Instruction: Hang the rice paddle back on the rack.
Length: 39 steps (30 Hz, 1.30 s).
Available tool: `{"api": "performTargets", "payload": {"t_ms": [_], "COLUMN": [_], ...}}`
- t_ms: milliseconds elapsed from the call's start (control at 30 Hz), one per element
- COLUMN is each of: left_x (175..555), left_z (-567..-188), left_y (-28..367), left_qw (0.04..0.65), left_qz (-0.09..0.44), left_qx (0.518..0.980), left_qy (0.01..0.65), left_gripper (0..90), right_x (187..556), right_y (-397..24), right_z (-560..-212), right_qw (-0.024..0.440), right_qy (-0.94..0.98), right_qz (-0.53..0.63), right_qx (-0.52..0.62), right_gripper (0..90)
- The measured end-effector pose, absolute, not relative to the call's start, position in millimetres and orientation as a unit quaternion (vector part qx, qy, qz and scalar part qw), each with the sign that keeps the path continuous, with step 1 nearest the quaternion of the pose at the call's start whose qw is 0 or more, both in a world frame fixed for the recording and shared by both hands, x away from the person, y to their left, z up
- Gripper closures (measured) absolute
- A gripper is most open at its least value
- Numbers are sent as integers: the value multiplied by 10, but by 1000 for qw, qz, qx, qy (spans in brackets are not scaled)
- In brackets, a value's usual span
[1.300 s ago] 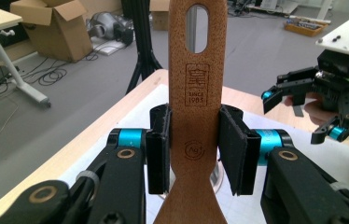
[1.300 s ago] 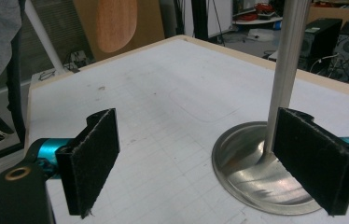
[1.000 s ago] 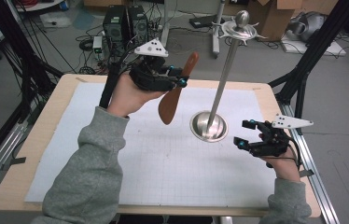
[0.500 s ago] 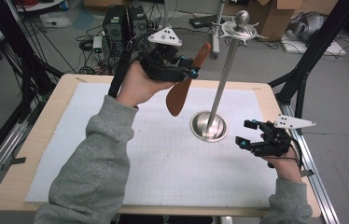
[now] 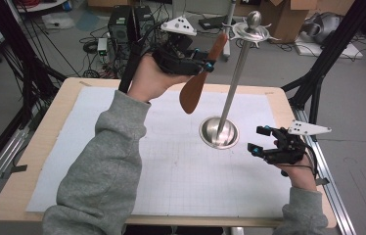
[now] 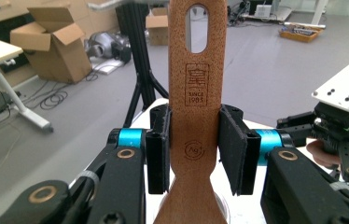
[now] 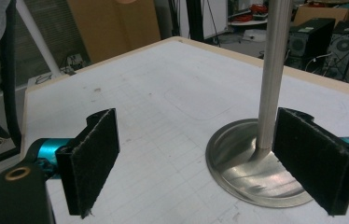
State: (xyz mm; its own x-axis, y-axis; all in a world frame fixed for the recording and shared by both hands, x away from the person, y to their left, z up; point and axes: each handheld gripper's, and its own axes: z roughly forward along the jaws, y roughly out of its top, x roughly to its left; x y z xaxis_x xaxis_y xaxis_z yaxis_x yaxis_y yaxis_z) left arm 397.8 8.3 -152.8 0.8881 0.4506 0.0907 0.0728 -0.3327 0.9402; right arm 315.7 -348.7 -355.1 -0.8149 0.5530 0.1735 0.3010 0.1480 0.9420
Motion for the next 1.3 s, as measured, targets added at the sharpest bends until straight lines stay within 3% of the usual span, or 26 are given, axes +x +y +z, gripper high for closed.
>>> {"api": "performTargets", "payload": {"t_ms": [1300], "left_x": [4099], "left_z": [-1563], "left_y": [-146], "left_qw": [554], "left_qz": [172], "left_qx": [797], "left_qy": [167], "left_gripper": [652], "right_x": [3154], "right_y": [-3510], "right_z": [-3560], "right_qw": [104], "right_qy": [750], "right_qz": [587], "right_qx": [288], "right_gripper": [138]}}
